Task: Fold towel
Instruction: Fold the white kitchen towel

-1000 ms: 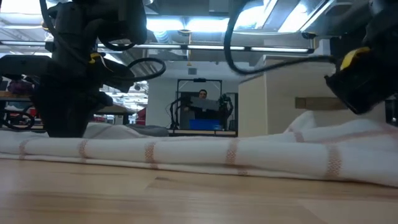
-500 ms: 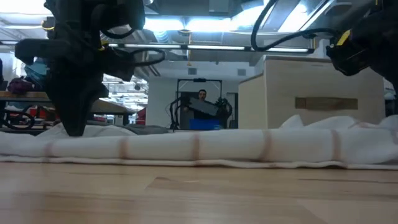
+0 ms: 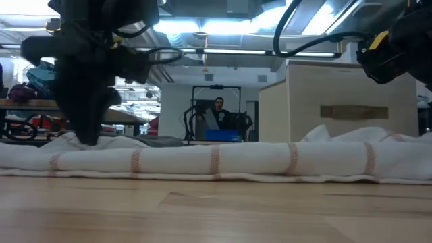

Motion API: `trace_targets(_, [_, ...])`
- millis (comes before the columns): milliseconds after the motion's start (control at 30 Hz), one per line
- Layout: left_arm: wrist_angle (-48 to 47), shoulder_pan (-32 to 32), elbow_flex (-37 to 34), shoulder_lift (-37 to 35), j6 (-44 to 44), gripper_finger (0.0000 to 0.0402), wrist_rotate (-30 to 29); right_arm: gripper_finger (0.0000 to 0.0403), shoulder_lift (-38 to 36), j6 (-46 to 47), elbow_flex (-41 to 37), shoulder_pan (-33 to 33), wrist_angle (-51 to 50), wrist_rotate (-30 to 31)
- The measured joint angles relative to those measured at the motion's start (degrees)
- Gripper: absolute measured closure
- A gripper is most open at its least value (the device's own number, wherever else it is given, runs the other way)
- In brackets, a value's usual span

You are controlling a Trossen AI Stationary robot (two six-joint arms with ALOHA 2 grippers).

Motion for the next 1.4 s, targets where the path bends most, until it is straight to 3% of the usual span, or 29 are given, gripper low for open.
trace_targets(167, [11.13,0.00,0.02,0.00,3.18,0.0250,0.00,0.0284,0.00,-0.04,0.00,-0.02,-0.20,0.02])
trace_targets(333, [21.63,-0.48,0.09,-0.02,4.99,0.0249,-0.02,0.0257,0.00,-2.06,0.00,-0.04,-0.58,0.02])
trace_targets(767, [17.98,-8.75,0.11,4.45,-2.71,0.0298,0.00,0.0283,-0.02,-18.88,0.04,-0.07,-1.55,-0.81])
trace_targets(967, [8.81,-11.41,0.44,7.46,-10.93,0.0328,-0.18,0.0283,-0.04,-29.72,0.07,-0.07,-1.32,-1.14])
trace_targets(1200, [-12.59,-13.29,0.36,8.13,-14.43,0.0359,-0.02,0.0283,-0.04,-43.92,0.09,-0.07,0.33,-1.23])
trace_targets(1400, [-29.76,-13.29,-0.14,8.70,-15.47,0.0377,-1.67,0.0283,-0.07,-50.08,0.10,-0.07,4.15,5.20])
